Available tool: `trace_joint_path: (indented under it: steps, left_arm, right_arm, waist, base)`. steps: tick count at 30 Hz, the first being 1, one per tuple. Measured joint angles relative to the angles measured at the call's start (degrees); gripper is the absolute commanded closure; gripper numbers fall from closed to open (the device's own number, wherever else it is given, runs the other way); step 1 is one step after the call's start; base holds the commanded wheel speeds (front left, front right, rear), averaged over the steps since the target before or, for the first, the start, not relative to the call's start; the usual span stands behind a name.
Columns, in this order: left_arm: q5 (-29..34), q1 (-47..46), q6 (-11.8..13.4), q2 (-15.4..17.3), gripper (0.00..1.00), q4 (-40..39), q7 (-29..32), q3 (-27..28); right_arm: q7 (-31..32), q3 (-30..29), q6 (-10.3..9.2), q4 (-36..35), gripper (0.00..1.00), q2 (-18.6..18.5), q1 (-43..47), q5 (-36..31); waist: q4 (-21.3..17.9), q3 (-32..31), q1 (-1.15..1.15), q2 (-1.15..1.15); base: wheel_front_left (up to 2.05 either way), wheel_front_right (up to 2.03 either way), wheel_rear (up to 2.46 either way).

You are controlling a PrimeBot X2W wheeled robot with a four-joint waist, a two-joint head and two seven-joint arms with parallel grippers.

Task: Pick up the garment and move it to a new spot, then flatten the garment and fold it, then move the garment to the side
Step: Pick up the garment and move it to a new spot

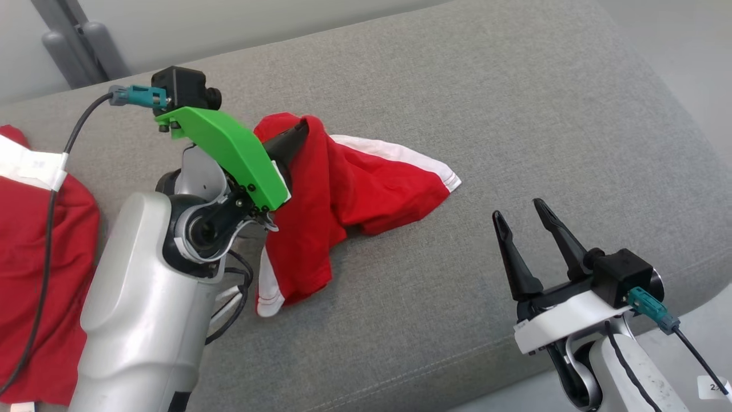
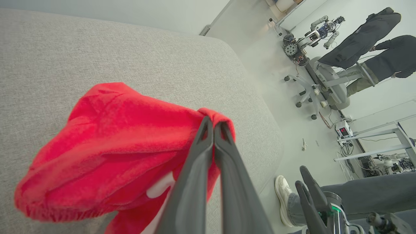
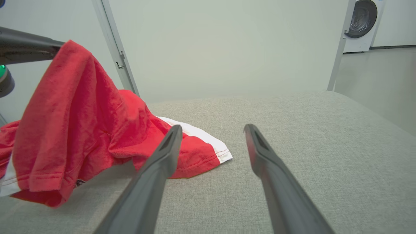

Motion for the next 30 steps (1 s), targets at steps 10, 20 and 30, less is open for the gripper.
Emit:
trace_joint_path:
  steps: [10, 20, 30]
  left_arm:
    - [-2.7, -0.2, -0.6, 0.3, 1.0, -5.9, -4.3, -13.7]
    - [-0.9, -0.1, -0.8, 1.0, 1.0, -4.6, -9.6, -26.9]
    - [3.4, -4.4, 0.1, 1.3, 0.68, 0.1, -12.3, -29.9]
  right_arm:
    - [0.0, -0.2, 0.25, -0.4, 0.0, 0.4, -1.4, 0.0]
    - [0.0, 1.4, 0.75, -0.8, 0.0, 0.8, -3.8, -0.1]
    - [0.0, 2.9, 0.59, -0.7, 0.0, 1.4, -3.9, 1.1]
  waist:
    - [-3.2, 2.3, 0.0, 0.0]
    - [-7.4, 5.4, 0.0, 0.0]
    - [-13.6, 7.5, 0.0, 0.0]
  base:
    - [0.0, 0.0, 0.0]
    - [0.0, 0.0, 0.0]
    - [0.0, 0.0, 0.0]
